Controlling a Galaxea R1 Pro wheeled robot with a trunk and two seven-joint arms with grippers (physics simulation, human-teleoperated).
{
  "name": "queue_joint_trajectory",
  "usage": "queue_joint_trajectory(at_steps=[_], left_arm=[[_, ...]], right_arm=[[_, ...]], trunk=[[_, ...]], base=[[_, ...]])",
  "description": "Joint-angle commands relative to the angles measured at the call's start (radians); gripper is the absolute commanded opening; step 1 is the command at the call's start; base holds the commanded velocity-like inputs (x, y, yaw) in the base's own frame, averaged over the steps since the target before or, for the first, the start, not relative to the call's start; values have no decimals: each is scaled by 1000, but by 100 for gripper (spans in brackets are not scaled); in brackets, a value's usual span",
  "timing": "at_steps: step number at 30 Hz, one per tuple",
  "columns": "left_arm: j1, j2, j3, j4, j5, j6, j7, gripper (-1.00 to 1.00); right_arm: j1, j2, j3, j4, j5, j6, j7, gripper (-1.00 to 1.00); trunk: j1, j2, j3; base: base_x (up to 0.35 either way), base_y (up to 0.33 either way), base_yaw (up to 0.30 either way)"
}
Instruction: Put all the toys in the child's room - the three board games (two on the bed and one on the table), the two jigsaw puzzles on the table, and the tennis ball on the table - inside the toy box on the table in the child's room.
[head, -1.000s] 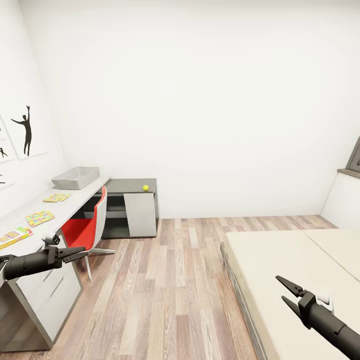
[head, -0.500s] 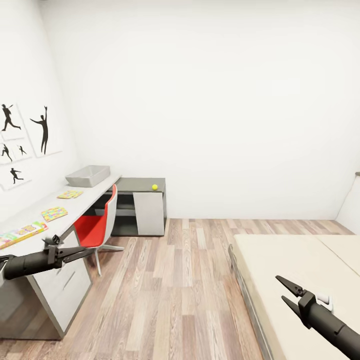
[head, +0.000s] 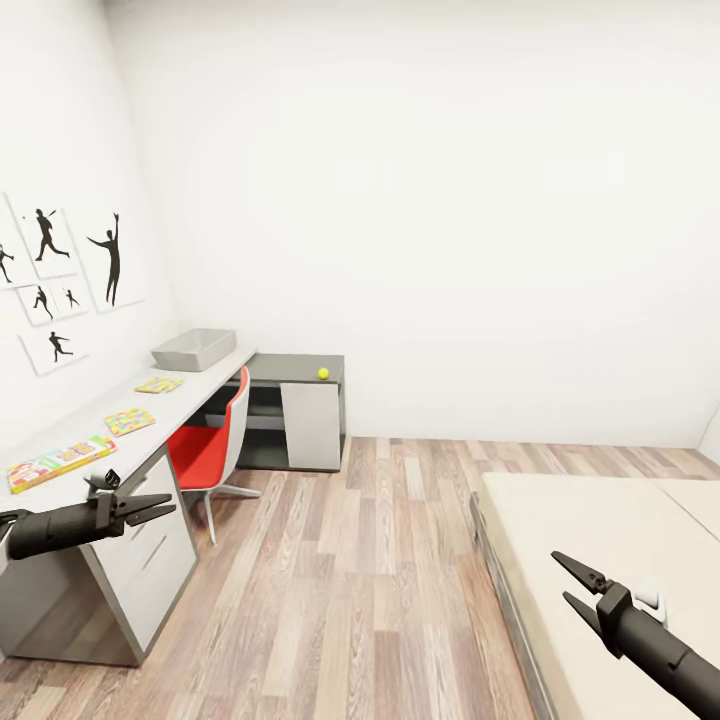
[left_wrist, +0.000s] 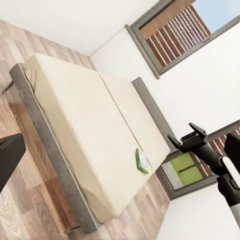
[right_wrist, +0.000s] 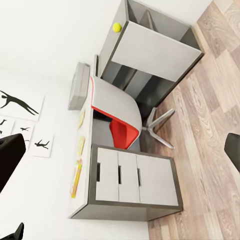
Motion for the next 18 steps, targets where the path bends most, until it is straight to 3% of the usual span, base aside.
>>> queue_joint_trajectory(at_steps=[1,18], left_arm=[[0,0,0,0,0,11,-4,100],[0,0,0,0,0,11,-4,100]], right_arm=[[0,0,-1,0,8,3,9,100],[0,0,-1,0,8,3,9,100]], trunk=[[0,0,0],[0,0,0]], base=[[0,0,14],[0,0,1]])
